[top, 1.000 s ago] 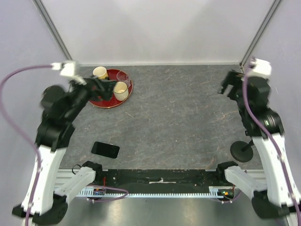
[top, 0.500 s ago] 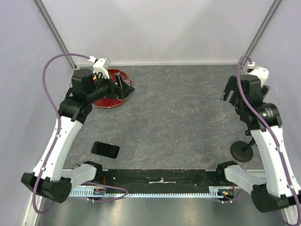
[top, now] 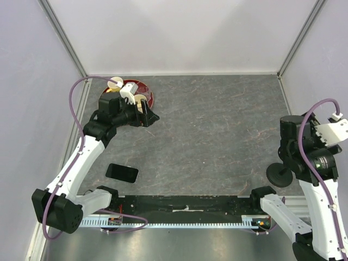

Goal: Place the phone on the phone stand

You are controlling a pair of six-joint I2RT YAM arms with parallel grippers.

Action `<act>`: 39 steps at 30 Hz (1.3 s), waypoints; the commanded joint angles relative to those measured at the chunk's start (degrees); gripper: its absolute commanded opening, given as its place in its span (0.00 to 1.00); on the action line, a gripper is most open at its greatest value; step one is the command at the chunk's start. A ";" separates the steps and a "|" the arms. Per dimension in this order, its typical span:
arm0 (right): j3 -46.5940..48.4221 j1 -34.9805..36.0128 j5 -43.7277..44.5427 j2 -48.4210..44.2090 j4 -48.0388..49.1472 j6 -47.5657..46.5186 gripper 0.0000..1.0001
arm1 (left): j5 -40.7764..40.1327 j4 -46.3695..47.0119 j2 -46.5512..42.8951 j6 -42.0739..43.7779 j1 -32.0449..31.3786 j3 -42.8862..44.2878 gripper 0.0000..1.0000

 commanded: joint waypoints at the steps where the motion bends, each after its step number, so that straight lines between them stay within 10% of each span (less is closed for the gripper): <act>1: -2.55 -0.14 3.54 2.13 -11.91 11.57 0.98 | 1.88 6.20 -2.22 -0.80 -0.14 -1.05 0.83; 39: -23.12 -20.18 -13.16 6.62 2.22 10.61 0.91 | -0.48 7.17 -5.73 1.48 -9.55 -3.78 0.82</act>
